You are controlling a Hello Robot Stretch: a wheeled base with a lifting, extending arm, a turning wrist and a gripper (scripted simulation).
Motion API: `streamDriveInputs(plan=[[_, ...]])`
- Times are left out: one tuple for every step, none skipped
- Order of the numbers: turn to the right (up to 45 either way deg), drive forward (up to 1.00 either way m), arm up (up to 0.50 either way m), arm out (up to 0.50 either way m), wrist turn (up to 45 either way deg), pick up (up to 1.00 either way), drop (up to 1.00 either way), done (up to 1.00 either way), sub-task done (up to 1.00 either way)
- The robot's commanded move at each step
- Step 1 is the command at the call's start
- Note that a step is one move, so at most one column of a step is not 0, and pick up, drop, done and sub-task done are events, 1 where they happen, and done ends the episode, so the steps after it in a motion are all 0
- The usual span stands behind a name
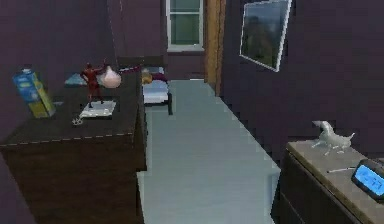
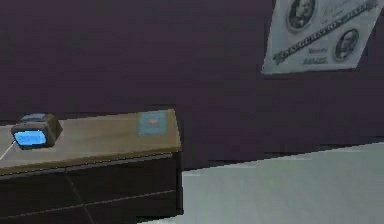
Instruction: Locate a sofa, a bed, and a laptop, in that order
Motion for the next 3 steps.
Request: streamDriveInputs(plan=[[0.0,0.90,0.00,0.00,0.0,0.00,0.00,0.00,0.00],[0.0,1.00,0.00,0.00,0.0,0.00,0.00,0.00,0.00],[-6.0,0.00,0.00,0.00,0.0,0.00,0.00,0.00,0.00]])
